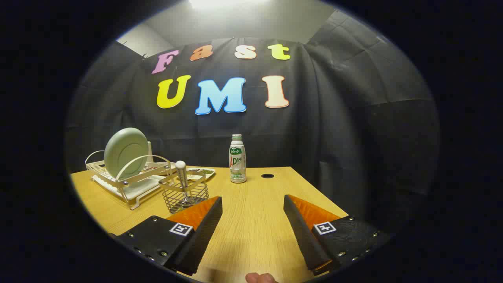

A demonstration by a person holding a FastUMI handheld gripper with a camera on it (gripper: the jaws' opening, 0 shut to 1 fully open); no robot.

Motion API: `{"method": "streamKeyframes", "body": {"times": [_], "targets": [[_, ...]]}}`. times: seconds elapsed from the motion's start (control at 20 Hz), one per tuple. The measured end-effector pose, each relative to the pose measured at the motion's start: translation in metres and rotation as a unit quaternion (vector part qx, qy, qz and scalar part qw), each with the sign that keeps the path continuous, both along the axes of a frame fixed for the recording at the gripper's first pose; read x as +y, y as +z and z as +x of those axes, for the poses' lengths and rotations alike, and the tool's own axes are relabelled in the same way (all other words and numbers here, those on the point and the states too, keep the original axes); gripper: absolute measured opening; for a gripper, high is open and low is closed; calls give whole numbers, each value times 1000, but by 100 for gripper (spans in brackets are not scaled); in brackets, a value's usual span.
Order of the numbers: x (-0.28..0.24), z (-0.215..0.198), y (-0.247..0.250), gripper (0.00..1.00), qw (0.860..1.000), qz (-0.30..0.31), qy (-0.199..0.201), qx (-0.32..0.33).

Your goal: Take the plate from the dish rack, then take the spoon from the basket and place it into the plate.

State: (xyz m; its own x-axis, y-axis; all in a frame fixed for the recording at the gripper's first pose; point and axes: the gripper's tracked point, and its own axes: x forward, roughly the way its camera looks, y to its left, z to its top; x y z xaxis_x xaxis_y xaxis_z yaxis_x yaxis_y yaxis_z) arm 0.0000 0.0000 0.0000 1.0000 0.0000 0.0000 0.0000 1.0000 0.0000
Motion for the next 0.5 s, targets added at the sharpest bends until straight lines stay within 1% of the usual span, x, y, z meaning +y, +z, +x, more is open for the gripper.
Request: {"method": "streamKeyframes", "body": {"times": [0.1,0.25,0.4,0.5], "targets": [[-2,26,13,97,1000,7,0,-23],[-10,49,39,97,999,17,-14,-35],[-17,48,75,96,999,-8,-25,-44],[-15,35,111,96,998,-3,-24,-51]]}}
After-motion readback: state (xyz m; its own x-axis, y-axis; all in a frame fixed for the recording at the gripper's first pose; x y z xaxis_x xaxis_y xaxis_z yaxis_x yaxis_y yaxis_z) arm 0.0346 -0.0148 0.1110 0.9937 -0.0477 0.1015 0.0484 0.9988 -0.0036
